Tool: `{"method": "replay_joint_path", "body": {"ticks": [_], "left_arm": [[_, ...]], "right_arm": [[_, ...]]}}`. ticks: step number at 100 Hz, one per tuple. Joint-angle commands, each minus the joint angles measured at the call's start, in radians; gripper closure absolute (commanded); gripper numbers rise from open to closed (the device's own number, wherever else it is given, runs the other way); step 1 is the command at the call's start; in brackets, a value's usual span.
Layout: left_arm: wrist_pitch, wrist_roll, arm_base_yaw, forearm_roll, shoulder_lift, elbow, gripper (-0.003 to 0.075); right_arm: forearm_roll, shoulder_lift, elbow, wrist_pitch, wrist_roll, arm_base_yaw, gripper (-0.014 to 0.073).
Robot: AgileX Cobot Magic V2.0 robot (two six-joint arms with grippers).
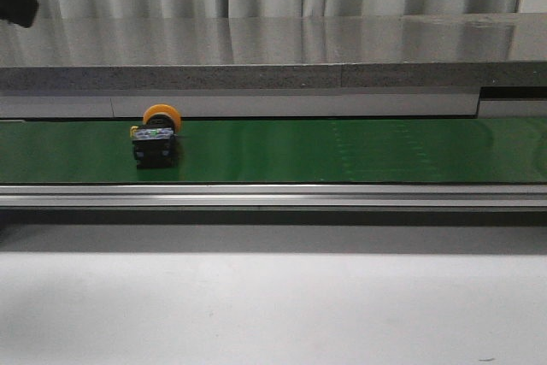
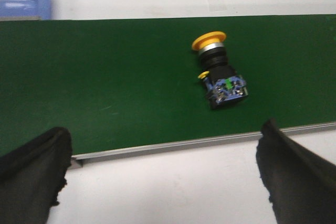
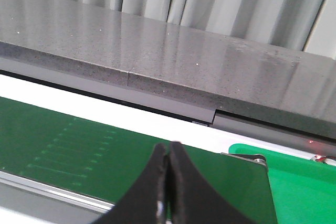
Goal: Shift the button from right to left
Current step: 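Lower the left gripper and grasp the button at the belt end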
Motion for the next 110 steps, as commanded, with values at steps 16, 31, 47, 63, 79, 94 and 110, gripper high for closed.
{"method": "replay_joint_path", "body": {"ticks": [16,31,47,63,79,94,110], "left_arm": [[-0.063,0.001,-0.056,-0.017,0.177,-0.158,0.0048],[-0.063,0.001,-0.058,-0.017,0.285,-0.220,0.0057],[-0.063,0.001,-0.058,-0.017,0.369,-0.256,0.0067],[-0.072,0.001,-0.052,0.004,0.423,-0.257,0.0067],[-0.072,0.001,-0.022,0.017,0.464,-0.257,0.0068],[-0.069,0.001,0.011,0.017,0.489,-0.257,0.0097],[-0.062,0.001,0.019,0.023,0.509,-0.257,0.0266]], "right_arm": [[0.013,0.007,-0.027,-0.079,-0.008,0.000,0.0662],[0.013,0.007,-0.027,-0.079,-0.008,0.000,0.0662],[0.013,0.007,-0.027,-0.079,-0.008,0.000,0.0662],[0.013,0.007,-0.027,-0.079,-0.008,0.000,0.0662],[0.013,0.007,-0.027,-0.079,-0.008,0.000,0.0662],[0.013,0.007,-0.027,-0.079,-0.008,0.000,0.0662],[0.013,0.007,-0.027,-0.079,-0.008,0.000,0.0662]]}}
